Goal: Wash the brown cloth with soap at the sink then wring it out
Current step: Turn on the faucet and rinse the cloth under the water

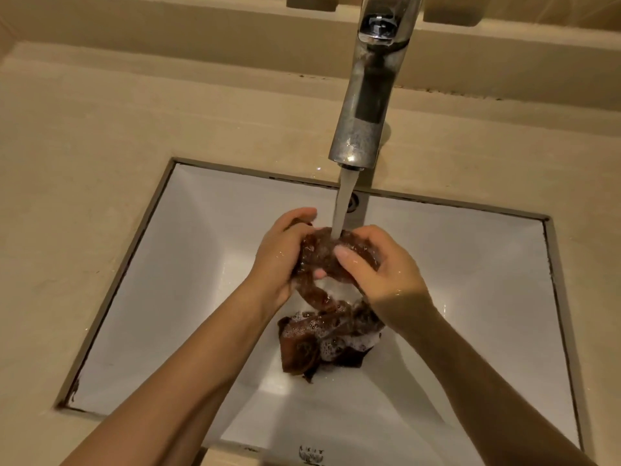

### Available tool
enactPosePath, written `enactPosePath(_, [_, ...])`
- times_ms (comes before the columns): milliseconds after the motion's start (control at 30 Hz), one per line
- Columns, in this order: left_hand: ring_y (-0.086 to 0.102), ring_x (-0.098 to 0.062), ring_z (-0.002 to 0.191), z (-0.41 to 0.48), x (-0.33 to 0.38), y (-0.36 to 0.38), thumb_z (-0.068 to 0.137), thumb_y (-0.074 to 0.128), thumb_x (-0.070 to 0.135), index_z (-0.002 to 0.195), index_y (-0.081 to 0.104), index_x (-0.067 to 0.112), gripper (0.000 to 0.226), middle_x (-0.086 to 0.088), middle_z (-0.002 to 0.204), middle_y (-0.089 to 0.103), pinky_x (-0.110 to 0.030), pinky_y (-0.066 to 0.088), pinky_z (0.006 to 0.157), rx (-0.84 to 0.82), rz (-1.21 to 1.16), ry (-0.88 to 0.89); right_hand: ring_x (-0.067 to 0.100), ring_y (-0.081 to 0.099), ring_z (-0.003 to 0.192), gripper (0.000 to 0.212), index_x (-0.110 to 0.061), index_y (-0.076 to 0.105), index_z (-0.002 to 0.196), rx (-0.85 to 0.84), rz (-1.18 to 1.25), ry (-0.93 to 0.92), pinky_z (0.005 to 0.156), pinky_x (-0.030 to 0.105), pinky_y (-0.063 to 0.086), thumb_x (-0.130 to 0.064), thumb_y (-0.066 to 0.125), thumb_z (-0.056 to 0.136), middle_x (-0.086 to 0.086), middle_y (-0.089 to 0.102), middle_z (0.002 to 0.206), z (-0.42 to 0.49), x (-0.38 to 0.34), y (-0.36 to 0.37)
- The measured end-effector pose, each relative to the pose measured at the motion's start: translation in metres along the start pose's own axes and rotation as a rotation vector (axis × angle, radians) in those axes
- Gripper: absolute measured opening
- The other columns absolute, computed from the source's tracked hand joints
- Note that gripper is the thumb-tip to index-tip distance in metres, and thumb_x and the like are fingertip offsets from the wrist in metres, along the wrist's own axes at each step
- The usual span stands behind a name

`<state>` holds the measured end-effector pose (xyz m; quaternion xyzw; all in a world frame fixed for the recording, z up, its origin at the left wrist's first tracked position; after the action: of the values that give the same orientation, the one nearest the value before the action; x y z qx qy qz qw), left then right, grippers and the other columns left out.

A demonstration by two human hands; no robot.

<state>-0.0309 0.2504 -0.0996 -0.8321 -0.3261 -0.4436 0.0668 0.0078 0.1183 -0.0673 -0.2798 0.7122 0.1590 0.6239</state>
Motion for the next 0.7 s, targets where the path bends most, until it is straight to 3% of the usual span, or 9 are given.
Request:
enactPosePath(100, [0.068, -0.015, 0.068, -0.011, -0.003, 0.019, 0.097, 0.049, 0.016, 0.099, 0.069, 0.010, 0.021, -0.009, 0.083, 0.072, -0.024, 0.053, 0.050, -0.018, -0.004, 0.005, 0.012, 0.063, 0.070, 0.022, -0.008, 0.057, 0.092, 0.152, -0.060, -0.037, 0.064, 0.022, 0.053, -0.029, 0.053, 0.092, 0.003, 0.065, 0.076, 0.003, -0.011, 0.013])
enactPosePath(233, [0.055, -0.010, 0.044, -0.018, -0.009, 0.030, 0.097, 0.050, 0.031, 0.074, 0.067, 0.015, 0.033, -0.002, 0.053, 0.060, -0.019, 0.044, 0.040, 0.024, -0.001, -0.037, 0.019, 0.057, 0.072, 0.029, -0.013, 0.056, 0.093, 0.392, -0.469, 0.116, 0.067, 0.030, 0.045, -0.035, 0.037, 0.097, 0.002, 0.060, 0.079, 0.025, -0.010, 0.012])
enactPosePath(300, [0.046, -0.011, 0.039, -0.017, -0.011, 0.026, 0.096, 0.050, 0.032, 0.067, 0.063, 0.018, 0.035, -0.002, 0.051, 0.052, -0.019, 0.037, 0.037, 0.044, 0.095, -0.020, 0.022, 0.055, 0.071, 0.034, -0.014, 0.056, 0.087, 0.429, -0.482, 0.130, 0.064, 0.029, 0.039, -0.035, 0.032, 0.098, 0.003, 0.059, 0.077, 0.035, 0.000, 0.005])
enactPosePath(367, [0.057, -0.014, 0.053, -0.018, -0.010, 0.024, 0.094, 0.052, 0.034, 0.074, 0.065, 0.018, 0.029, -0.003, 0.063, 0.060, -0.025, 0.047, 0.050, 0.016, 0.131, 0.035, 0.023, 0.058, 0.073, 0.037, -0.014, 0.055, 0.086, 0.396, -0.464, 0.152, 0.064, 0.030, 0.040, -0.038, 0.029, 0.099, 0.005, 0.060, 0.078, 0.039, 0.015, 0.001])
enactPosePath(467, [0.065, -0.018, 0.084, -0.017, -0.009, 0.021, 0.095, 0.052, 0.032, 0.092, 0.066, 0.016, 0.021, -0.005, 0.087, 0.068, -0.034, 0.055, 0.079, -0.027, 0.107, 0.104, 0.027, 0.063, 0.083, 0.031, -0.013, 0.052, 0.103, 0.283, -0.508, 0.149, 0.075, 0.038, 0.051, -0.033, 0.029, 0.100, 0.008, 0.063, 0.088, 0.042, 0.022, 0.000])
enactPosePath(533, [0.066, -0.016, 0.088, -0.013, -0.006, 0.014, 0.096, 0.052, 0.027, 0.103, 0.066, 0.015, 0.019, -0.006, 0.096, 0.069, -0.031, 0.055, 0.077, -0.022, 0.070, 0.094, 0.022, 0.062, 0.086, 0.025, -0.016, 0.048, 0.108, 0.197, -0.474, 0.093, 0.080, 0.040, 0.052, -0.031, 0.029, 0.100, 0.007, 0.063, 0.095, 0.037, 0.017, 0.000])
enactPosePath(600, [0.067, -0.016, 0.090, -0.006, -0.004, 0.006, 0.096, 0.053, 0.024, 0.108, 0.065, 0.015, 0.020, -0.008, 0.102, 0.070, -0.027, 0.054, 0.071, 0.006, -0.001, 0.045, 0.010, 0.058, 0.080, 0.014, -0.023, 0.048, 0.099, 0.138, -0.410, -0.054, 0.073, 0.030, 0.051, -0.033, 0.038, 0.097, 0.000, 0.059, 0.091, 0.021, 0.003, 0.008])
enactPosePath(700, [0.064, -0.016, 0.069, -0.006, -0.005, 0.007, 0.094, 0.056, 0.034, 0.082, 0.065, 0.011, 0.027, -0.004, 0.072, 0.068, -0.029, 0.051, 0.065, 0.016, -0.125, -0.026, 0.008, 0.052, 0.072, 0.018, -0.020, 0.055, 0.097, 0.102, -0.472, -0.175, 0.065, 0.024, 0.045, -0.036, 0.051, 0.091, -0.008, 0.055, 0.086, 0.000, -0.015, 0.038])
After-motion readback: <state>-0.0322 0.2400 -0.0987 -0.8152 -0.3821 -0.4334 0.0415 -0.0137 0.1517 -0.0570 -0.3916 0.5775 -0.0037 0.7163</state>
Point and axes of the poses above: each hand's wrist, its own z-axis towards the middle knuckle, its own y-axis out of the palm, x = y × z, the point moved 5 cm from there along z, towards the middle knuckle
